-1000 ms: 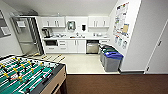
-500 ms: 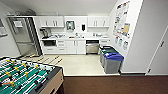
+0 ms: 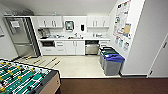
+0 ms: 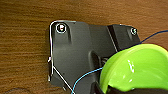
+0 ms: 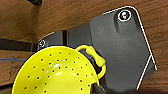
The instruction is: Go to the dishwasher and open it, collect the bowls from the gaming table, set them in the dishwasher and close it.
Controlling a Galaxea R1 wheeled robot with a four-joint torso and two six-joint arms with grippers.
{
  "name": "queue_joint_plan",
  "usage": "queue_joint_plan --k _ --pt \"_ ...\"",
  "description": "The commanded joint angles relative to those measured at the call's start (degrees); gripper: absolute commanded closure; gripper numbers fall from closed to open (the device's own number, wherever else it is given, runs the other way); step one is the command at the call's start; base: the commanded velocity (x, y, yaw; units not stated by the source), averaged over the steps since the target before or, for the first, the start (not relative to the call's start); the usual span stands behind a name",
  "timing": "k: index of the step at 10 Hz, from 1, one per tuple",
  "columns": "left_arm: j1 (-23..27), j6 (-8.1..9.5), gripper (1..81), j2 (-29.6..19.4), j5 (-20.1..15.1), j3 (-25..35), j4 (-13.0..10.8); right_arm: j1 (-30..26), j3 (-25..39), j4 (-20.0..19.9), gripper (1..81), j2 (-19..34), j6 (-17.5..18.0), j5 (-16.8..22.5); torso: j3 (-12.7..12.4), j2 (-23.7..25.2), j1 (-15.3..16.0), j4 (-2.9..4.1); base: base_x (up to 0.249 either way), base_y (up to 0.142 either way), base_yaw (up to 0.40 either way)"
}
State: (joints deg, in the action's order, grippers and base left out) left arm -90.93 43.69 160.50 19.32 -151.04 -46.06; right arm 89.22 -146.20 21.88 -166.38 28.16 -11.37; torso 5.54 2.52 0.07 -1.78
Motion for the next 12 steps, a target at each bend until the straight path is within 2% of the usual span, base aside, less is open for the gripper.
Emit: queue_joint_plan --k 1,12 --pt "1.8 0.08 81.1 -0.7 -1.6 0.0 0.2 -2.2 0.6 0.6 81.1 0.6 0.1 2.1 0.0 0.0 0.0 0.0 0.167 0.0 0.0" --pt "1.8 0.08 81.1 -0.4 -1.6 -0.1 0.2 -2.2 0.5 0.7 81.1 0.6 0.1 2.1 0.0 0.0 -0.1 0.0 0.164 0.0 0.0"
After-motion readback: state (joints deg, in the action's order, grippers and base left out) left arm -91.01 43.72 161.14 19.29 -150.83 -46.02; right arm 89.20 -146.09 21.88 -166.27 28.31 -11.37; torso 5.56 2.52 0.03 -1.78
